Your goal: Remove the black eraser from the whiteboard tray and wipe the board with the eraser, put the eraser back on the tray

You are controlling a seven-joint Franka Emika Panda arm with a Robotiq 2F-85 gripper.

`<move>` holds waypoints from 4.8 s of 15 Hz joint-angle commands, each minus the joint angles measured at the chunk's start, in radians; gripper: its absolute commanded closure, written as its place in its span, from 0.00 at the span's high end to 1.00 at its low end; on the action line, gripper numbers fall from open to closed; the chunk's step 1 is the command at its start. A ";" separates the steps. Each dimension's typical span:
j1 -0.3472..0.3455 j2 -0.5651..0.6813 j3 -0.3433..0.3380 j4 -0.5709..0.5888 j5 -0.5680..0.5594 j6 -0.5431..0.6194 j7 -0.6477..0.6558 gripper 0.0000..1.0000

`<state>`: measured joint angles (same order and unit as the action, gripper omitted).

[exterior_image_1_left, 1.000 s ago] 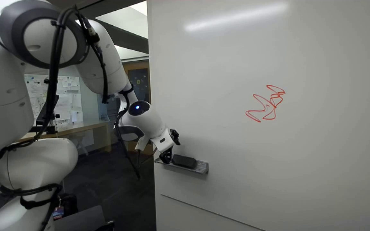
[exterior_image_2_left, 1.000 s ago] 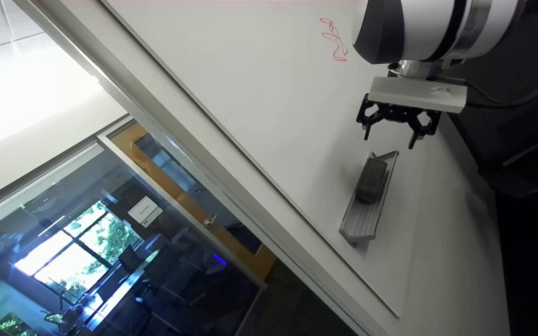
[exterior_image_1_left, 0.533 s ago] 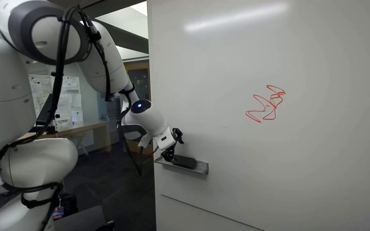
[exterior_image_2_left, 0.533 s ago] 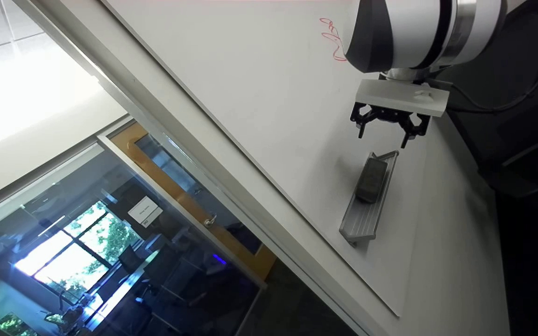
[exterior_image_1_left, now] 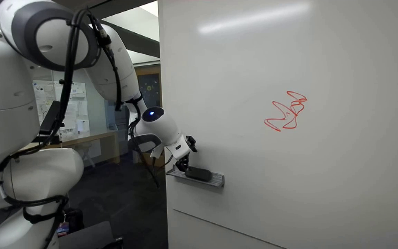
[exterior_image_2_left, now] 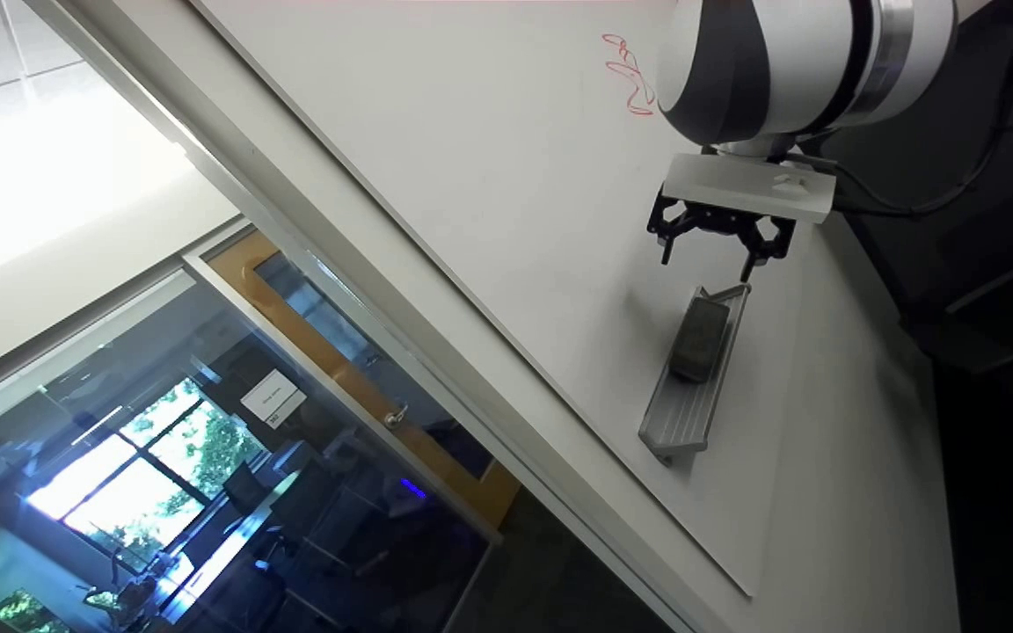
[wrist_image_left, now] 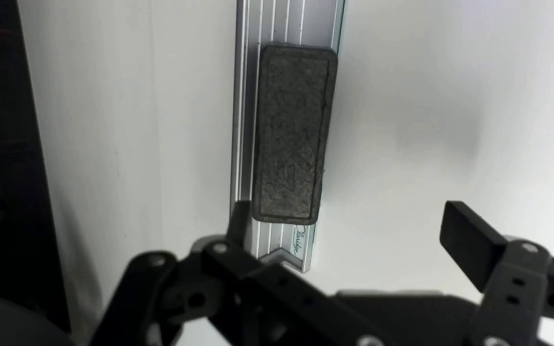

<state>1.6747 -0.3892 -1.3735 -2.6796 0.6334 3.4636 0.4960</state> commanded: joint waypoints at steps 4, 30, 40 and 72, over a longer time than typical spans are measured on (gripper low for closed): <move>0.126 0.005 -0.134 0.004 -0.117 -0.001 0.090 1.00; 0.799 -0.011 -0.806 0.187 -0.200 -0.001 0.332 0.90; 0.964 -0.038 -0.957 0.238 -0.205 -0.001 0.364 0.60; 0.934 0.715 -1.208 0.043 -0.457 -0.001 1.051 0.55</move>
<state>2.6084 0.3251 -2.5820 -2.6356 0.1711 3.4628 1.5500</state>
